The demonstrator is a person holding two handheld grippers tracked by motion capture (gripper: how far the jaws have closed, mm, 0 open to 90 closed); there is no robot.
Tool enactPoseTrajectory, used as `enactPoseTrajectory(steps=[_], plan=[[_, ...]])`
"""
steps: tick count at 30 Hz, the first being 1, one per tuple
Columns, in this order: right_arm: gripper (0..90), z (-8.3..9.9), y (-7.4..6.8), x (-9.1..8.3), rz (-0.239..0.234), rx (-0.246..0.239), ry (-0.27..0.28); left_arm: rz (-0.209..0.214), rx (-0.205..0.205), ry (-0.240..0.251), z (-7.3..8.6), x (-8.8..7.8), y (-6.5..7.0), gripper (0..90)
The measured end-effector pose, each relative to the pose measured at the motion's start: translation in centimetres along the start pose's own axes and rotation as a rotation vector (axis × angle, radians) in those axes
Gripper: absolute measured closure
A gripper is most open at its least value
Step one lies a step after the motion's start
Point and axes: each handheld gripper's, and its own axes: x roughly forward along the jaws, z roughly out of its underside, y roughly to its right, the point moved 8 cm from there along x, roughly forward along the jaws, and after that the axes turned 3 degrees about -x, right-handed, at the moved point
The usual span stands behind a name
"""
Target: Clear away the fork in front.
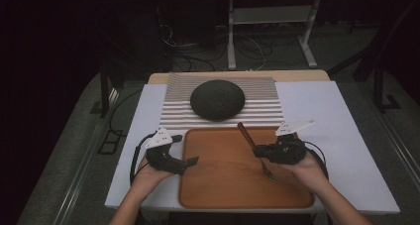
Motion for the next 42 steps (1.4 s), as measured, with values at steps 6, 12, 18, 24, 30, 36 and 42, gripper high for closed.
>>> enactPoseTrajectory(steps=[6, 12, 18, 24, 30, 36, 42], plan=[[77.4, -0.2, 0.5, 0.1, 0.015, 0.008, 0.012, 0.015, -0.014, 0.017, -1.7, 0.9, -0.3, 0.0], [77.4, -0.1, 0.9, 0.0, 0.026, 0.013, 0.012, 0.024, 0.026, 0.008, -3.3, 2.7, -0.2, 5.5], [77.4, -0.2, 1.1, -0.1, 0.033, 0.016, 0.017, 0.047, 0.055, 0.025, -5.3, 4.4, 0.6, 13.0], [77.4, -0.2, 1.2, -0.2, 0.039, 0.013, 0.018, 0.088, 0.04, 0.038, -7.0, 6.0, 1.9, 15.7], [77.4, -0.2, 1.1, -0.2, 0.046, 0.004, 0.025, 0.14, 0.025, 0.054, -7.7, 6.9, 4.0, 18.4], [77.4, -0.6, 0.5, 0.0, 0.035, -0.016, 0.033, 0.182, -0.024, 0.04, -7.4, 7.7, 5.3, 19.6], [77.4, -0.9, -0.3, 0.5, 0.015, -0.033, 0.04, 0.209, -0.049, 0.043, -7.4, 8.3, 6.3, 22.5]])
